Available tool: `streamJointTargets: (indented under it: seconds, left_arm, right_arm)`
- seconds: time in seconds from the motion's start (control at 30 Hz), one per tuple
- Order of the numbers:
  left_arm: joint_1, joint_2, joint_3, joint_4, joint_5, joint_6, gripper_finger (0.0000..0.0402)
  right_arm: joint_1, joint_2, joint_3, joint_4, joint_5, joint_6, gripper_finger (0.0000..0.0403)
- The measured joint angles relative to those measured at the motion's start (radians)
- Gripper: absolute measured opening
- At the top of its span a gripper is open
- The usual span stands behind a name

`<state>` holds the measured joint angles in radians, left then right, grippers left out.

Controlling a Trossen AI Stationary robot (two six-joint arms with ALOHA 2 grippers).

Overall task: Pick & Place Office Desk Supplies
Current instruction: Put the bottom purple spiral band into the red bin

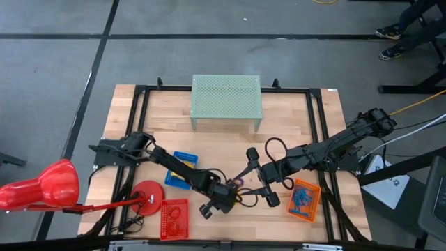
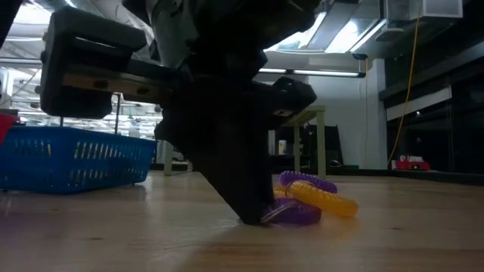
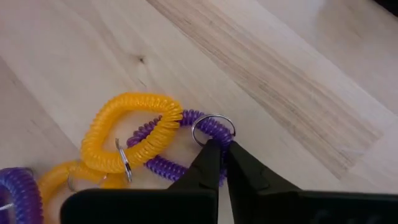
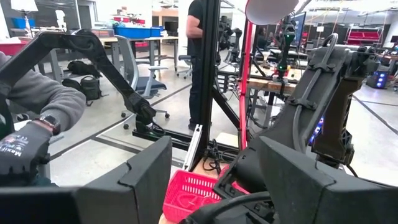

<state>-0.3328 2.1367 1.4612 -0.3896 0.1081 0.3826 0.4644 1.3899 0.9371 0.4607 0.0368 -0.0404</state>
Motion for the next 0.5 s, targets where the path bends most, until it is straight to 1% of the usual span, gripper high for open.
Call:
streamJointTargets:
  seconds: [0.1, 0.23, 0.3, 0.37, 0.5]
  left_arm:
    - [-0.001, -0.029, -0.003, -0.037, 0.074, -0.019, 0.0008]
    - [-0.002, -0.1, -0.01, -0.235, 0.16, -0.058, 0.001]
    - [-0.004, -0.148, -0.006, -0.337, 0.158, -0.081, 0.0009]
    - [-0.008, -0.195, -0.006, -0.426, 0.135, -0.111, 0.0009]
    - [-0.032, -0.29, -0.006, -0.467, 0.084, -0.176, 0.0009]
  right_arm:
    - [0.0, 0.0, 0.0, 0.002, 0.0, 0.001, 0.0236]
    - [0.0, 0.0, 0.0, 0.003, 0.0, 0.003, 0.0236]
    - [0.0, 0.0, 0.0, 0.002, -0.003, 0.003, 0.0236]
    - [0.0, 0.0, 0.0, 0.002, -0.003, 0.003, 0.0236]
    - [0.0, 0.0, 0.0, 0.002, -0.003, 0.0, 0.0236]
